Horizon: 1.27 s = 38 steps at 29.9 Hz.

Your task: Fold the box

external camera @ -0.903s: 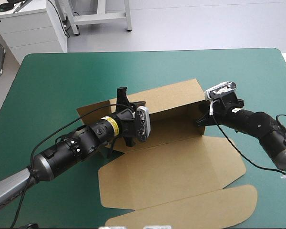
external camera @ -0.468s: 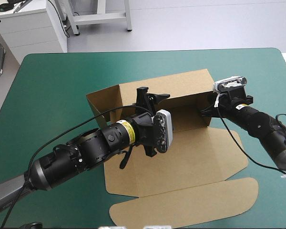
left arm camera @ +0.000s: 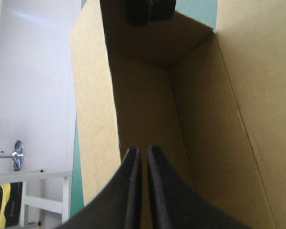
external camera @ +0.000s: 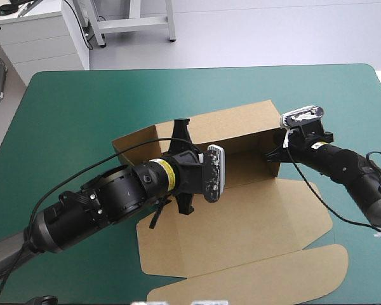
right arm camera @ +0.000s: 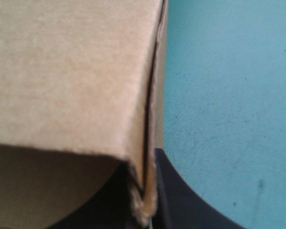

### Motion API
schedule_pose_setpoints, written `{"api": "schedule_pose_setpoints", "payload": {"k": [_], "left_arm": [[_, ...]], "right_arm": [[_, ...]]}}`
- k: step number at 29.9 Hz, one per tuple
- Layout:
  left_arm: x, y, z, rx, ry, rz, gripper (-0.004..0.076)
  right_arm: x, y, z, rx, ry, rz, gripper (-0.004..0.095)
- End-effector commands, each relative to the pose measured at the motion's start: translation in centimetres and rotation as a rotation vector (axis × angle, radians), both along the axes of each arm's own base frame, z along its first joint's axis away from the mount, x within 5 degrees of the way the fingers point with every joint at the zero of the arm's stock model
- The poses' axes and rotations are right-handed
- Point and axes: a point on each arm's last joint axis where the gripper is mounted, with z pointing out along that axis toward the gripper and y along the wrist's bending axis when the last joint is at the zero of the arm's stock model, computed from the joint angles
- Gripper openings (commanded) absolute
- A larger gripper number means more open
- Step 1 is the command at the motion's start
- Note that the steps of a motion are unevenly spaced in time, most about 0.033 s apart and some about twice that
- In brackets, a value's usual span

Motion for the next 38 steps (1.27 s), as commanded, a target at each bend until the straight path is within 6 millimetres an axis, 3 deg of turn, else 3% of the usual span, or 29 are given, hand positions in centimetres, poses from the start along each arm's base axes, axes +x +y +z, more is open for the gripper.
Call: {"api": "schedule_pose_setpoints", "payload": {"k": [1, 7, 12, 20, 27, 38], "left_arm": [[0.3, 1.3, 3.0, -0.07, 0.005, 0.05, 0.0018], [1.7, 4.2, 6.0, -0.141, 0.157, 0.142, 0.0018], [3.6, 8.0, 8.3, -0.243, 0.261, 0.28, 0.0018], [5.9, 14.4, 9.4, -0.444, 0.391, 0.576, 0.0018], [4.6, 19.4, 11.1, -0.65, 0.292, 0.774, -0.0008], [2.2, 22.3, 6.9, -0.696, 0.233, 0.983, -0.0008]], "right_arm": [[-0.1, -0.2, 2.2, 0.034, -0.085, -0.029, -0.0009], [-0.1, -0.2, 2.2, 0.034, -0.083, -0.027, -0.0009], [-0.2, -0.1, 2.1, 0.034, -0.073, -0.021, -0.0009], [-0.3, -0.1, 2.0, 0.032, -0.06, -0.01, -0.0009], [-0.3, 0.0, 2.0, 0.034, -0.051, -0.006, -0.0009], [-0.4, 0.1, 1.8, 0.048, -0.025, -0.001, -0.0009]]}}
